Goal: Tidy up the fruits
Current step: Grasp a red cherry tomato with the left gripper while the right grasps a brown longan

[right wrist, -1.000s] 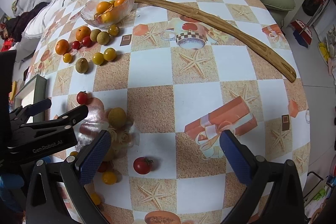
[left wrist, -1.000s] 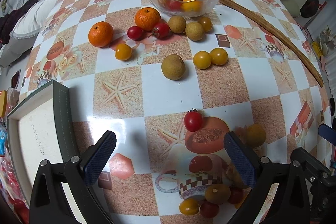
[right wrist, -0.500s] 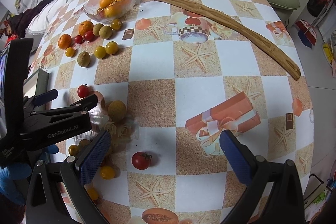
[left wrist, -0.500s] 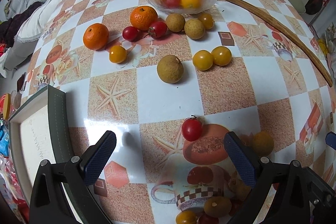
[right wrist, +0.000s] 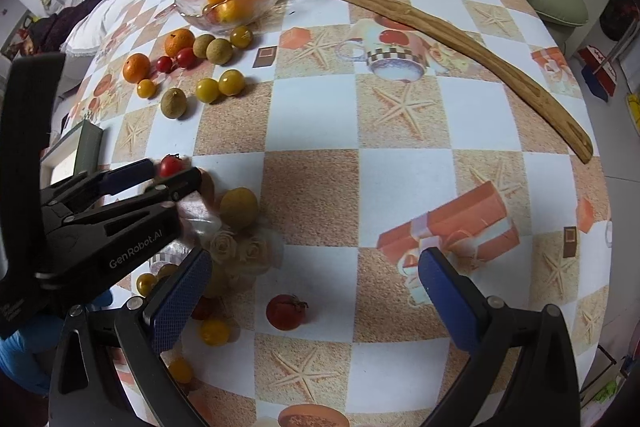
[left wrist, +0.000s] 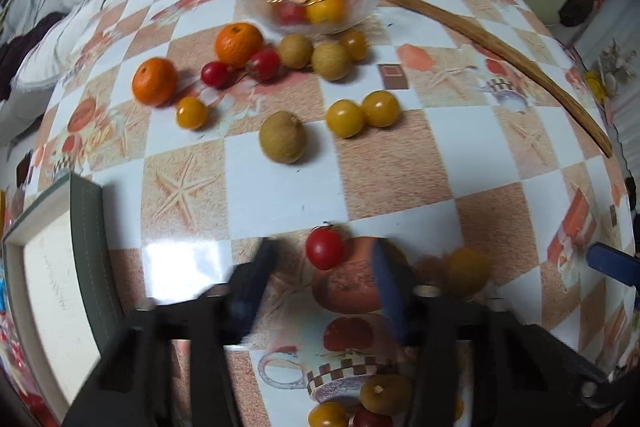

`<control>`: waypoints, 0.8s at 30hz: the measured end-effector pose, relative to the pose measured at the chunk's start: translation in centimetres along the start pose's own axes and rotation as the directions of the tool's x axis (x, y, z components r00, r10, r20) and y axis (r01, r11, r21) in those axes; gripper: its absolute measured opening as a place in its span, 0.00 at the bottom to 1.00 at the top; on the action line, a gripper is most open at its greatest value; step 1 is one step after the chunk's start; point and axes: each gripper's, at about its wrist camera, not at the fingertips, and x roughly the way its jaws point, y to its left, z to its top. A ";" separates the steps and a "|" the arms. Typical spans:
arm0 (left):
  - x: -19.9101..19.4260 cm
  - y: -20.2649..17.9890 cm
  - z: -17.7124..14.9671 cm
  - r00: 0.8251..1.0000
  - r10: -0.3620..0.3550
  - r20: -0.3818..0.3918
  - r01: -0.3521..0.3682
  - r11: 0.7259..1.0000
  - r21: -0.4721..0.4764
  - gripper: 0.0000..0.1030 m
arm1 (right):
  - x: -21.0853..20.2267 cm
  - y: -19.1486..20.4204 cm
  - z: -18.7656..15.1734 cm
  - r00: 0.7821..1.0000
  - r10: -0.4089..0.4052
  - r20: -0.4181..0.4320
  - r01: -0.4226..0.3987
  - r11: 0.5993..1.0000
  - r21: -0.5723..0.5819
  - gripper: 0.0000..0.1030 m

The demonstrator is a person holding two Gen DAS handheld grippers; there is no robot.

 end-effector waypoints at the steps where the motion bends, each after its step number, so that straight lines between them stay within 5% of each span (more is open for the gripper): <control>1: -0.1 0.3 0.0 1.000 -0.005 0.004 0.005 1.000 -0.003 0.24 | 0.1 0.0 0.1 1.000 0.002 0.000 -0.002 1.000 0.000 1.00; 9: -0.7 4.0 -0.2 0.998 -0.061 0.000 0.061 0.995 -0.082 0.19 | 1.7 2.5 1.2 1.000 0.025 -0.013 -0.026 0.996 -0.080 0.90; 15: -2.0 5.7 -0.9 0.998 -0.054 0.009 0.055 0.993 -0.101 0.19 | 3.6 5.1 2.0 0.999 0.005 -0.050 -0.012 0.988 -0.155 0.60; 17: -2.3 6.2 -0.9 0.999 -0.047 0.008 0.048 0.993 -0.111 0.19 | 3.7 5.7 2.2 0.999 -0.010 -0.049 0.001 0.983 -0.182 0.38; 19: -2.7 6.7 -0.9 0.999 -0.040 0.010 0.041 0.992 -0.123 0.19 | 3.8 6.0 2.3 0.998 -0.012 -0.058 0.000 0.982 -0.190 0.26; 24: -3.8 7.8 -0.9 0.999 -0.030 0.021 0.033 0.989 -0.142 0.19 | 2.9 6.0 2.6 0.997 0.036 -0.062 -0.045 0.988 -0.147 0.26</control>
